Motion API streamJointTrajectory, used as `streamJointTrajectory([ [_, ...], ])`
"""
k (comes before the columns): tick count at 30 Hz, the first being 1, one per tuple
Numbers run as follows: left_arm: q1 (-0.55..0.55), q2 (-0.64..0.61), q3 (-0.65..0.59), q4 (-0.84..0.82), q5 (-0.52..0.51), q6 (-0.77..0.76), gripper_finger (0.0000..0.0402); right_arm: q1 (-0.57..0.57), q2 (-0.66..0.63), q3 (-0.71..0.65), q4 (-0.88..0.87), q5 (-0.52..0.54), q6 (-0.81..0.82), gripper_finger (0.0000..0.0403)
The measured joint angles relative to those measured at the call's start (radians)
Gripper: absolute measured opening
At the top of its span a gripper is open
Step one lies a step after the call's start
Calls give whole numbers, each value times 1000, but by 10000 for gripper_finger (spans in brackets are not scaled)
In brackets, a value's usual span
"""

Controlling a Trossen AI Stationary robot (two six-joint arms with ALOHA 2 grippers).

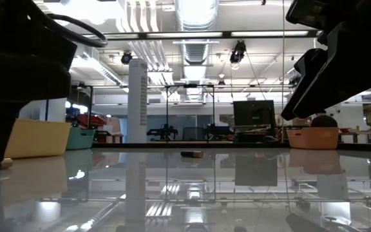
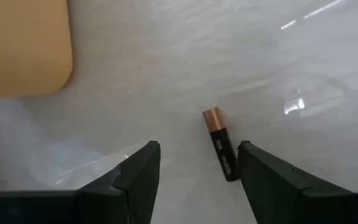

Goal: Sort batteries
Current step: Put the black battery into the green bin

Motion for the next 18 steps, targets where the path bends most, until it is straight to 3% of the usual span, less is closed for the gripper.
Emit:
streamJointTrajectory([
  [12,0,-7,-63,114,-41,-39,187,0,0,0,0,0,0,219],
  [18,0,-17,-158,249,-49,-87,123,0,0,0,-1,-2,0,219],
])
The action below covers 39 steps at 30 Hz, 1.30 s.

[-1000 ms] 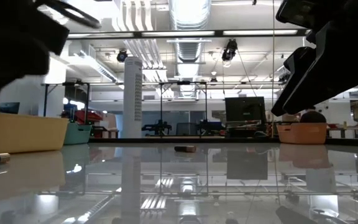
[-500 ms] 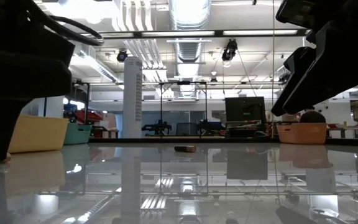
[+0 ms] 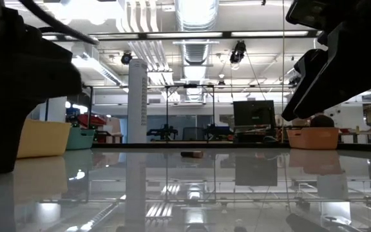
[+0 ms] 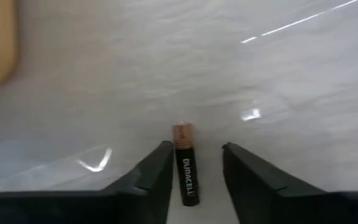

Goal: Sort batteries
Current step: Put the black battery into the green bin

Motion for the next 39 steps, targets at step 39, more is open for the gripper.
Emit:
streamJointTrajectory([
  [39,240,-560,52,-161,-500,613,4,-4,-133,0,-19,-8,-88,219],
])
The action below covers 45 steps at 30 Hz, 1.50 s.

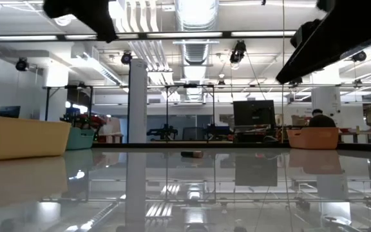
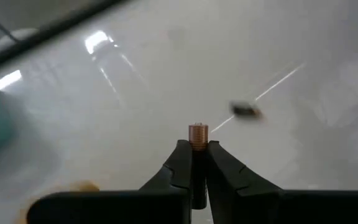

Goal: Sort batteries
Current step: Put the black battery into the green bin

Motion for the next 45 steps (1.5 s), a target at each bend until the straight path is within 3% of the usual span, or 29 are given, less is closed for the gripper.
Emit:
streamJointTrajectory([
  [9,643,-197,-49,-43,200,400,4,-20,70,0,21,16,2,219],
  [15,1048,-193,-161,19,366,549,4,-18,101,0,21,14,9,219],
  [19,1227,-144,-231,59,404,589,4,-18,109,0,28,15,1,219],
  [24,1326,-53,-279,125,416,637,4,-17,109,0,35,19,-1,219],
  [35,1402,194,-273,287,496,698,4,-12,110,0,50,20,-9,219],
  [45,1435,290,-273,361,495,696,4,2,113,0,45,19,3,219],
])
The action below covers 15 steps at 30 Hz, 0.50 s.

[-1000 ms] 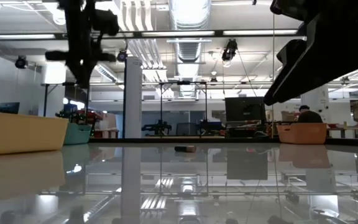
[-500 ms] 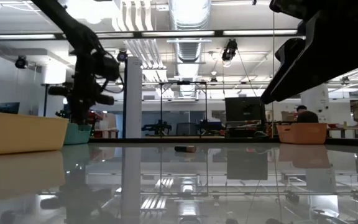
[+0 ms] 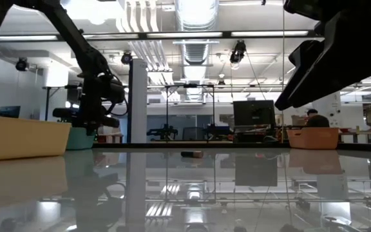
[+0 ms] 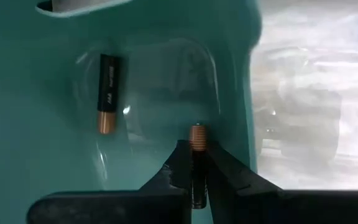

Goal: Sort batteries
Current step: Put the black battery into the green bin

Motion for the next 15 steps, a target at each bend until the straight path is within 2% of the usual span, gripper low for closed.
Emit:
streamJointTrajectory([
  [8,21,-10,0,-16,-2,3,4,0,0,0,-6,0,-5,219],
  [15,25,-6,-6,-10,-100,-55,4,0,0,0,-14,0,-3,219],
])
